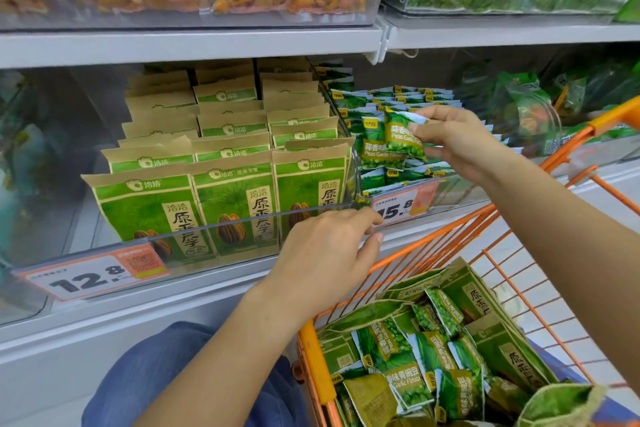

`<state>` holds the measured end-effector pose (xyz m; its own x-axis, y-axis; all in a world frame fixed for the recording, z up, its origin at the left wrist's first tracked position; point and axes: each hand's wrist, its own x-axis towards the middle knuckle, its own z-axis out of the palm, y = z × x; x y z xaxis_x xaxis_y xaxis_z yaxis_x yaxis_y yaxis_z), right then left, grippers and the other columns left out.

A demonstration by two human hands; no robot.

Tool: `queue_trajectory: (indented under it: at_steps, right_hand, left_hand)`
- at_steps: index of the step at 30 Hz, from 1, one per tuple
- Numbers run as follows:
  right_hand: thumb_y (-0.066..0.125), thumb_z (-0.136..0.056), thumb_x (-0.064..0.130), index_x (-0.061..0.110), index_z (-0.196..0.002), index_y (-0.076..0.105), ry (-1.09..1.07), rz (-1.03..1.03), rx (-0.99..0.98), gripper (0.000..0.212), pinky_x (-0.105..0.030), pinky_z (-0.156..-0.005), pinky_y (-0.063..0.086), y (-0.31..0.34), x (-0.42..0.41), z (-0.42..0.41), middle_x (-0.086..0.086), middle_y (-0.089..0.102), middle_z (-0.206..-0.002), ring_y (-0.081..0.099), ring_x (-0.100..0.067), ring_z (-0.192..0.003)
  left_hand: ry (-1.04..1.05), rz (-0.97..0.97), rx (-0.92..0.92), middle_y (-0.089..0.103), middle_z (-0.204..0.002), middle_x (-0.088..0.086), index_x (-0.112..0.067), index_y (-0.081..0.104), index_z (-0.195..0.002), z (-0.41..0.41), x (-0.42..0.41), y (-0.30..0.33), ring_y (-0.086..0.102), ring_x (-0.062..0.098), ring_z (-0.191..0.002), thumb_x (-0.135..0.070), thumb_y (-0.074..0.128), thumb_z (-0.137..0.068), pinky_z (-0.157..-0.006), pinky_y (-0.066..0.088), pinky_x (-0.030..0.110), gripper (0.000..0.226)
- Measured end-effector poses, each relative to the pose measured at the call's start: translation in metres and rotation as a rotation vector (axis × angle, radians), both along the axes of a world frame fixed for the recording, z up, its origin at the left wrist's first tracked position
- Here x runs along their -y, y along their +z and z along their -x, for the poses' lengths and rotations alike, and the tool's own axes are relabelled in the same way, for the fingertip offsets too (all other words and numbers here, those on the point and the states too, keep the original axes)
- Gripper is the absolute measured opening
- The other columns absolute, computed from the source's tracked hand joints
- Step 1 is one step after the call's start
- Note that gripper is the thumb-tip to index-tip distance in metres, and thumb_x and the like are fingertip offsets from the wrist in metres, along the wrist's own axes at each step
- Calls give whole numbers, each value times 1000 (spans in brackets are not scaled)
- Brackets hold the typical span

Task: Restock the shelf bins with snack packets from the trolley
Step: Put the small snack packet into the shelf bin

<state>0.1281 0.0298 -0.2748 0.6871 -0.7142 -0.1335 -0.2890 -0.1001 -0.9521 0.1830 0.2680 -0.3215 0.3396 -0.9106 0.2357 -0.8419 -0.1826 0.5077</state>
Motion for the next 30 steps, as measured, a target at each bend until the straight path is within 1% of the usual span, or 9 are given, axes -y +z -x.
queue_trajectory:
  at_steps: [5,9,11,15,18,21,25,27,30]
  right_hand:
    - [61,-91,8,22,-90,55,118,25,-43,16,-22,-70,44,-2,-6,3,16,50,-48,58,-5,-71]
    - [64,-90,9,21,-88,56,127,117,-85,15,-17,-59,46,-9,-15,-7,14,45,-51,54,-1,-54]
    - [65,-89,7,19,-84,55,124,192,-130,17,-20,-55,42,-14,-17,-11,8,40,-52,45,-2,-46]
    - [67,-88,9,21,-85,56,114,260,-172,16,-23,-59,41,-18,-17,-12,15,38,-39,42,3,-40]
    - [68,-89,15,23,-89,58,121,352,-148,12,-27,-65,43,-19,-20,-8,14,48,-57,47,-4,-55]
    - [68,-88,17,26,-87,59,86,393,-90,13,-38,-77,52,-17,-23,-4,-3,58,-76,57,-20,-71]
    - [67,-88,11,21,-86,59,121,411,-33,13,-43,-81,57,-14,-28,1,-10,59,-96,64,-27,-78]
    - [70,-86,13,24,-82,59,180,530,-67,16,-37,-79,53,-19,-30,3,-1,61,-90,62,-23,-81]
    - [72,-84,12,20,-83,59,219,670,-113,15,-10,-72,41,-23,-33,2,10,58,-82,55,-5,-79]
  left_hand:
    - [-6,-32,12,64,-112,-14,-29,55,-126,1,1,0,59,8,-101,-37,43,-99,-76,44,27,30]
    - [-9,-39,10,64,-113,-14,-29,55,-127,1,1,0,59,7,-102,-37,43,-100,-76,44,27,31]
    - [-8,-36,11,65,-113,-14,-30,55,-127,0,1,0,59,7,-101,-37,43,-100,-75,43,26,31]
    - [-11,-50,11,64,-113,-15,-31,53,-128,0,2,1,59,7,-101,-38,42,-100,-76,44,27,31]
    - [-12,-46,13,64,-112,-14,-30,54,-127,0,1,1,60,7,-100,-38,42,-100,-77,46,29,31]
    - [-4,-47,14,64,-112,-14,-31,54,-127,0,0,1,60,7,-100,-38,42,-100,-76,46,28,31]
    - [-9,-43,22,64,-111,-14,-30,55,-127,0,0,0,60,8,-100,-38,42,-100,-76,46,28,31]
    - [-9,-45,24,65,-111,-13,-30,55,-126,0,0,0,60,8,-99,-38,42,-99,-76,46,29,30]
    - [-10,-45,28,65,-111,-14,-30,55,-126,0,1,1,60,7,-100,-38,42,-99,-76,47,29,30]
